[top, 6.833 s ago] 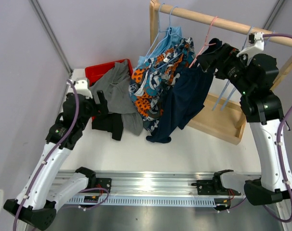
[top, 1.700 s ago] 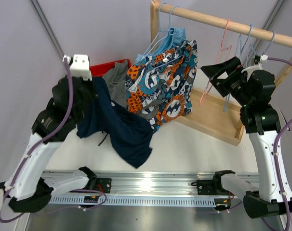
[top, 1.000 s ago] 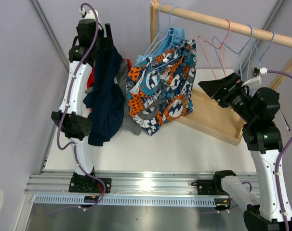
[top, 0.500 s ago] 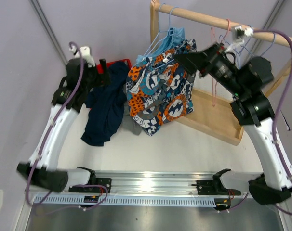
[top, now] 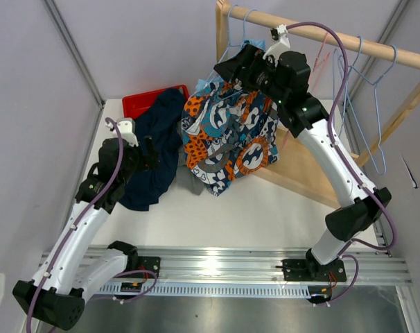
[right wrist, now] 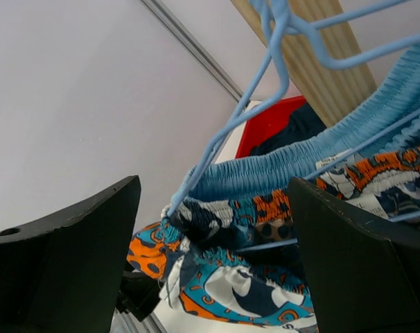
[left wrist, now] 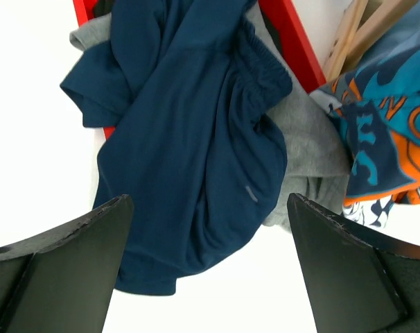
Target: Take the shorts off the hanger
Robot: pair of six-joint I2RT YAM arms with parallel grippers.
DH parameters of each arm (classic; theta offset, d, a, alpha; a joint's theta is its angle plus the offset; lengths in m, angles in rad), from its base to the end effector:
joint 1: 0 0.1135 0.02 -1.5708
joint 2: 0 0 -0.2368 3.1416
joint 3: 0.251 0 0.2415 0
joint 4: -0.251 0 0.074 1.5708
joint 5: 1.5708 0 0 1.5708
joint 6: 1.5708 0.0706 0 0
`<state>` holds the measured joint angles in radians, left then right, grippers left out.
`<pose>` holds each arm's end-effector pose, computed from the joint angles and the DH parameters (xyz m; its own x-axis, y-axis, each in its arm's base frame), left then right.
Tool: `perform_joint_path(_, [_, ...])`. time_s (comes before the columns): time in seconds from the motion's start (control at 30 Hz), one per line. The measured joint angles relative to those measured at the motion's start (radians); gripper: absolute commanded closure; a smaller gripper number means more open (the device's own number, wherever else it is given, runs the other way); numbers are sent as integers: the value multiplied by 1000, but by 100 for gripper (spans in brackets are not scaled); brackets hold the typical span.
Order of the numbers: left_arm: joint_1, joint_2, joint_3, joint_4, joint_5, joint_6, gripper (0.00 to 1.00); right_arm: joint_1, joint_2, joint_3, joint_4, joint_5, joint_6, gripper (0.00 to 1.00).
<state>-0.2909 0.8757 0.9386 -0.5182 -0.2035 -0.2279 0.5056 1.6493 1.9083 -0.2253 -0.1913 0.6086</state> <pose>0.2212 -0.0513 0.3070 -0.4345 -0.1009 -0.8950 0.0091 0.9932 -0.1163 0.3370 0.2019 0.4723 -0.3427 0.4518 -0.8236 -0.5434 0.6199 0.5661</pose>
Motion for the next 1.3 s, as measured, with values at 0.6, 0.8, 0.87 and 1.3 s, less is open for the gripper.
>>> perform_joint_path(0.6, [-6,-13,0,25,-2,-1,1,36,127,95,41,66,13,83])
perform_joint_path(0.8, [-6,-13,0,26,-2,-1,1,40,125,94,27,83,29,85])
perform_joint_path(0.87, [-6,-13,0,26,-2,-1,1,40,122,90,28,87,29,83])
perform_joint_path(1.3, [-6,-4,0,27,-2,-1,1,41,-43,-7,14,139,-5,80])
